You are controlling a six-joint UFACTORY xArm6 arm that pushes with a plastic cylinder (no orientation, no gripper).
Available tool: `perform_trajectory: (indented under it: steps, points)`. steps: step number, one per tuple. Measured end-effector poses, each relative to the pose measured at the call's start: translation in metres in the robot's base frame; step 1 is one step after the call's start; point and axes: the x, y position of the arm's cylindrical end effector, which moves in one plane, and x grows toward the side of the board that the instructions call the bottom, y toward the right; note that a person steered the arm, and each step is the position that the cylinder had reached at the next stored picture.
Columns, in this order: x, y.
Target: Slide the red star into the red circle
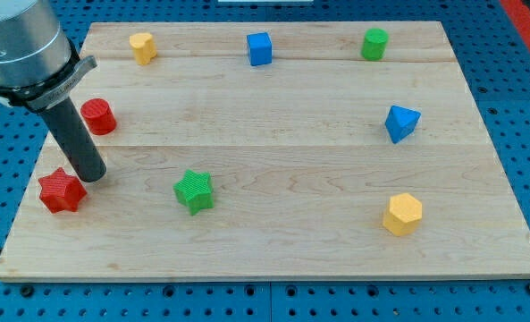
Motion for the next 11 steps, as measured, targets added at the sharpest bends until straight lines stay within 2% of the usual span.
perform_trajectory:
  steps: [3,9,11]
  points:
    - [-0.044,0.103]
    - [-0.097,0.094]
    - [-0.096,0.094]
